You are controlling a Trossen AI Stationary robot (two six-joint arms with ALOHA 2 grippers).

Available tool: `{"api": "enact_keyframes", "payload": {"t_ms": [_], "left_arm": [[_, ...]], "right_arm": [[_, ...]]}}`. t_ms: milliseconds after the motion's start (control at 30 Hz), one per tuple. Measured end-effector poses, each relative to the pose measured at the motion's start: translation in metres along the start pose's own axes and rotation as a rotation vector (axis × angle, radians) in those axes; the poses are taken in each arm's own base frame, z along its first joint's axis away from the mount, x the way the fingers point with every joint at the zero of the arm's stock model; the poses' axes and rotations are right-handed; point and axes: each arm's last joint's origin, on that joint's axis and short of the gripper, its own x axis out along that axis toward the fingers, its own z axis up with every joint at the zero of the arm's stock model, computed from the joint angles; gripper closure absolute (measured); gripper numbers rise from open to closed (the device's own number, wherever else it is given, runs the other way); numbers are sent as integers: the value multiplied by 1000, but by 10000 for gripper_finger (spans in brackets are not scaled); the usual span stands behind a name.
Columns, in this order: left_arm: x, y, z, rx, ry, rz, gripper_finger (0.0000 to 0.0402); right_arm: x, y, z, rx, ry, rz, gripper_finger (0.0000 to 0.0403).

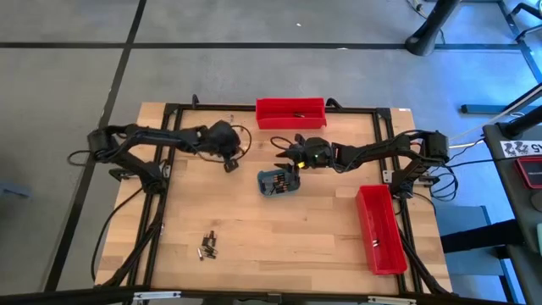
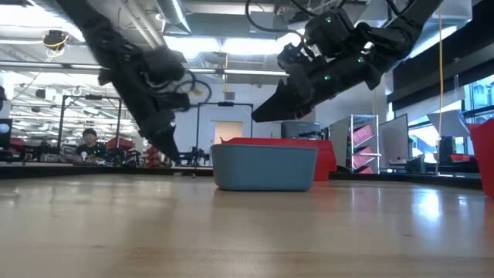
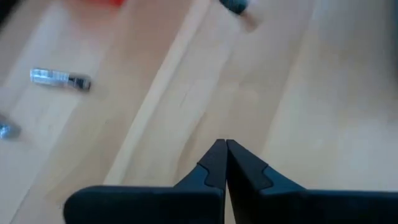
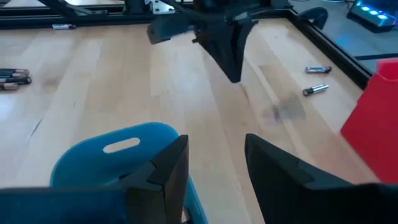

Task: Sort batteries
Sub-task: Put the black battery into the blue bin

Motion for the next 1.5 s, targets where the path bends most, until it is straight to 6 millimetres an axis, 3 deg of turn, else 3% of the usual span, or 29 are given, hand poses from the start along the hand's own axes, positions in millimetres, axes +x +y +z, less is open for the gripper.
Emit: {"api": "enact_keyframes", "payload": {"t_ms": [200,300,500,667,767,867,1067,1233,1500], "left_arm": [[-11,-3,-24,-102,-207,10,400],[-13,-5,-30,-126,-234,2,400],[-13,-15,-33,-98,-226,-28,395],[-14,-20,-31,-55,-240,-42,395],[-14,-21,-30,-50,-253,-42,394],[-14,-21,-29,-51,-267,-42,394],[-14,-21,-30,-50,-255,-42,394],[-14,-21,-30,-48,-254,-41,394],[-14,-21,-30,-38,-253,-40,394]], "right_arm": [[0,0,0,0,3,8,244],[-3,-2,-5,-2,69,-74,244],[-16,-28,-3,-3,234,-290,244],[-11,-55,1,170,182,-109,243],[3,-61,2,192,240,-57,230],[25,-57,18,171,296,-19,199],[70,-49,27,106,579,-35,162],[97,-51,21,100,677,-33,189],[111,-53,9,89,720,-30,251]]}}
